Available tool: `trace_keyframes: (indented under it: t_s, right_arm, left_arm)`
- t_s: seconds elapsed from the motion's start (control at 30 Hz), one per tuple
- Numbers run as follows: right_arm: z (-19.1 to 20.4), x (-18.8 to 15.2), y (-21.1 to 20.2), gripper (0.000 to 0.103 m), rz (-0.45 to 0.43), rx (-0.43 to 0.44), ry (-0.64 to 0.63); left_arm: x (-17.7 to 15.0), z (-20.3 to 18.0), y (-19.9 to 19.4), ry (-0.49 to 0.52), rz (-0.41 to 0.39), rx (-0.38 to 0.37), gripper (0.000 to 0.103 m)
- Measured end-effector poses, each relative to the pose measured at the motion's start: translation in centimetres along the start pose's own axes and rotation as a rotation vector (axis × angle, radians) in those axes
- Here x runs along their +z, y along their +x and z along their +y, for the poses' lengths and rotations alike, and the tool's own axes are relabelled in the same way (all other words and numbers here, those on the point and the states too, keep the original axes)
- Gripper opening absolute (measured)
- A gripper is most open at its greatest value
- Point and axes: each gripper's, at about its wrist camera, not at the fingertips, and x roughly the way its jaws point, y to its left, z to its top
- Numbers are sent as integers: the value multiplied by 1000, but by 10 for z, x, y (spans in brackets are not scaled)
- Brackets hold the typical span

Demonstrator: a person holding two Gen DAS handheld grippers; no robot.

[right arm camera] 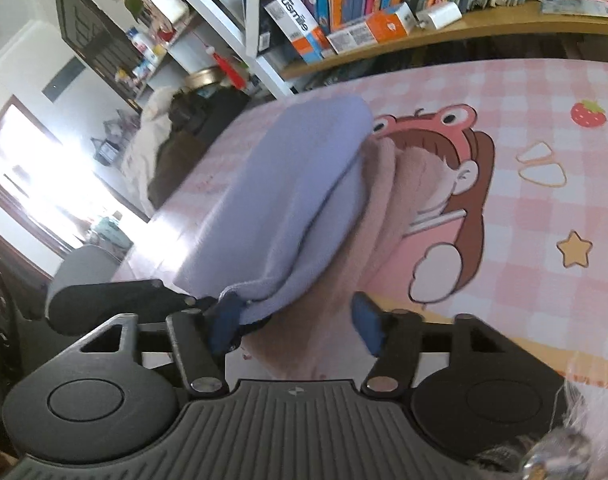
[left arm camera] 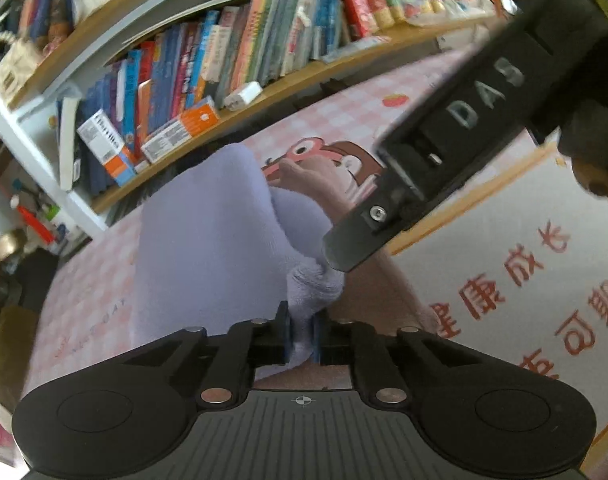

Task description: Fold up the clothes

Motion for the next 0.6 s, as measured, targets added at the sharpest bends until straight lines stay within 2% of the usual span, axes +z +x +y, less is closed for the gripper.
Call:
trace_keyframes:
  t_s: [0.1, 0.17, 0.23, 0.4, 0.5, 0.57, 0.6]
  right_arm:
    - [-6, 1, 4, 61, 2, 14, 43]
    - [-14, 1, 4, 56, -14, 22, 106]
    - [-20, 2, 7, 34, -11, -6, 136]
    - [-33, 4, 14, 22, -10, -58, 174]
    - [-38, 2, 18, 16, -6, -51, 199]
    - [-38, 2, 20, 13, -1, -45, 203]
    - [-38, 2, 20, 11, 1, -43, 203]
  left_arm:
    - [0, 7, -6, -42, -15, 8, 9]
    - [0, 7, -8, -18, 1, 14, 17]
    - [2, 5, -7, 4, 40, 17, 21]
    - [14, 0, -16, 67, 32, 63, 50]
    - [20, -7, -9, 133, 39, 70, 52]
    - [21, -15, 4, 189, 66, 104, 52]
    - [21, -18, 12, 215, 76, 128, 43]
